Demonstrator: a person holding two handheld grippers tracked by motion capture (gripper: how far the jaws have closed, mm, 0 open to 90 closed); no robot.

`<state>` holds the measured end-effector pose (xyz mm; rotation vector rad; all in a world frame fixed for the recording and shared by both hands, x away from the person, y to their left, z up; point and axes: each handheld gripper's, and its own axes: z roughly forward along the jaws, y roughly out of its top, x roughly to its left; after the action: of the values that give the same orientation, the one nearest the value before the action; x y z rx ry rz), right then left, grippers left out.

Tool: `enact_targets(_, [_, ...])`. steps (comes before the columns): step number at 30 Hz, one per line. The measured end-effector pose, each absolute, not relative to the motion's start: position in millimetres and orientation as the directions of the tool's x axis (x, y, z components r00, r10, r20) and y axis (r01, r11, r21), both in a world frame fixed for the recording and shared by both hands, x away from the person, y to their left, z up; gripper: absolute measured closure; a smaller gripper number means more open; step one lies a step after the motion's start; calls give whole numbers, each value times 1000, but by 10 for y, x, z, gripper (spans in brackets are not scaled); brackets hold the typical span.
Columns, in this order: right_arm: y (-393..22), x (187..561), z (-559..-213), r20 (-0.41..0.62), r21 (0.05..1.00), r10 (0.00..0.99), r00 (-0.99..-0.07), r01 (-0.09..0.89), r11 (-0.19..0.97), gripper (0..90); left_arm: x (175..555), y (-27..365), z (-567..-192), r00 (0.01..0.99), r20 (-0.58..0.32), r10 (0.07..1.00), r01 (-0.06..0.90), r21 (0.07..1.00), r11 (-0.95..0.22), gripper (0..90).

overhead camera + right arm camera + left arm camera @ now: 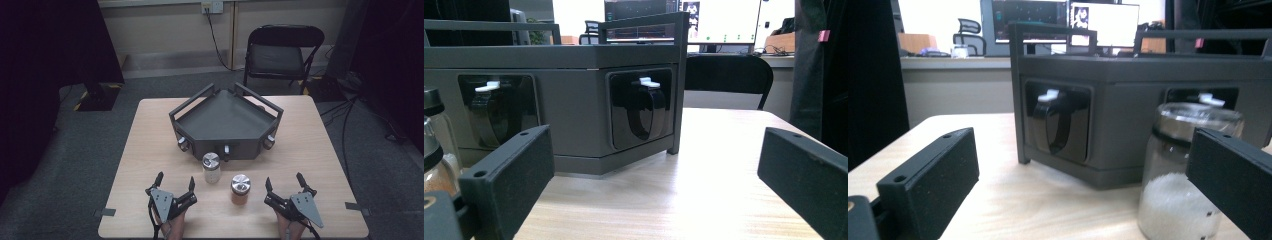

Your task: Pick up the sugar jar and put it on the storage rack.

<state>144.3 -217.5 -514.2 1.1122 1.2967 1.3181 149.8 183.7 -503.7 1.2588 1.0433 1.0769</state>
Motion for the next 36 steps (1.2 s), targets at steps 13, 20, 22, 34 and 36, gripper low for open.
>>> enact_targets(13, [-2178, 1444, -5142, -11, 1000, 990, -143, -27, 8, 9, 1561, 1832, -4874, 269, -9, 963, -76, 997, 30, 2])
enact_targets(20, [-2178, 1444, -5141, -11, 1000, 990, -143, -27, 8, 9, 1647, 1825, -4787, 331, -14, 943, -64, 997, 38, 10])
enact_targets(22, [-2178, 1444, -5142, -12, 1000, 990, -143, -27, 8, 9, 1671, 1816, -4767, 347, -12, 938, -58, 998, 35, 17])
enact_targets(34, [-2178, 1444, -5141, -11, 1000, 990, -143, -27, 8, 8, 1877, 1771, -4725, 421, -17, 907, -10, 1000, 23, 22])
enact_targets(36, [-2178, 1444, -5142, -11, 1000, 990, -143, -27, 8, 8, 1917, 1759, -4720, 430, -24, 903, 1, 1000, 26, 24])
